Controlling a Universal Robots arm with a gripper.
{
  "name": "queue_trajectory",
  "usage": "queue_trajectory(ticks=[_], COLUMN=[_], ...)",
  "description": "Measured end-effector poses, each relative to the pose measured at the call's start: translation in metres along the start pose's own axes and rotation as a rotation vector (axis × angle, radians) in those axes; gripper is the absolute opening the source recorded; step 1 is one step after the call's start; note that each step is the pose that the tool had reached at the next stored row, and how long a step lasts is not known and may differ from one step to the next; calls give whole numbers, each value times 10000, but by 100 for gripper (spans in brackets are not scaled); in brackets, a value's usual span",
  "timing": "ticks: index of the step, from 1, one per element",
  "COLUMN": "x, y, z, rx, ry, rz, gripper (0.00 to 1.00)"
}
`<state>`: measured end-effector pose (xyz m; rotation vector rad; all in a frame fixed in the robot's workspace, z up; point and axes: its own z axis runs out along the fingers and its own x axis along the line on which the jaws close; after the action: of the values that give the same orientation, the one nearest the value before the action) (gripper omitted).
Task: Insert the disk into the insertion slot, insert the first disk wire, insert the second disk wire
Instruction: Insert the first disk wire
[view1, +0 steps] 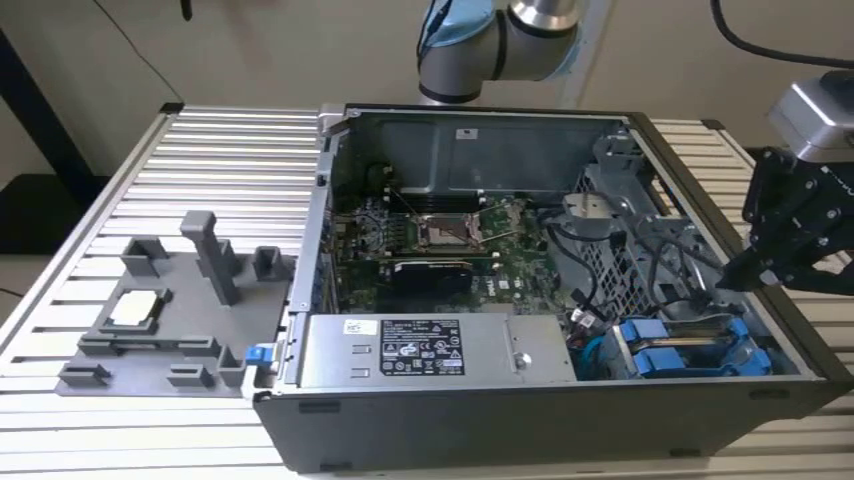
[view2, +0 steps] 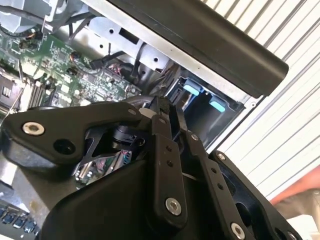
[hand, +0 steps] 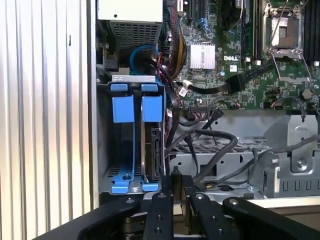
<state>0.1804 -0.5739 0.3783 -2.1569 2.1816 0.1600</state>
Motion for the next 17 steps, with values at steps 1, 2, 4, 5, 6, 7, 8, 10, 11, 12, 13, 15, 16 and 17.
queue_trajectory(ticks=[1,2,4,5,6,7,8,10,11,12,13,15,16,17], x=[2,3,4,4,4,5,5,5,5,5,3,2,2,2], y=[26,48,72,74,73,75,78,87,99,115,131,158,169,176], z=[12,21,29,30,32,34,39,58,65,75,87,114,128,142], rx=[37,70,119,132,145,164,204,302,341,392,448,549,597,643], ry=[11,31,142,262,388,511,573,617,649,672,682,689,693,696], rz=[-4,-8,-11,-11,-15,-16,-16,-26,-30,-35,-39,-47,-52,-56], gripper=[19,19,19,19,19,19,19,19,19,19,19,19,19,19])
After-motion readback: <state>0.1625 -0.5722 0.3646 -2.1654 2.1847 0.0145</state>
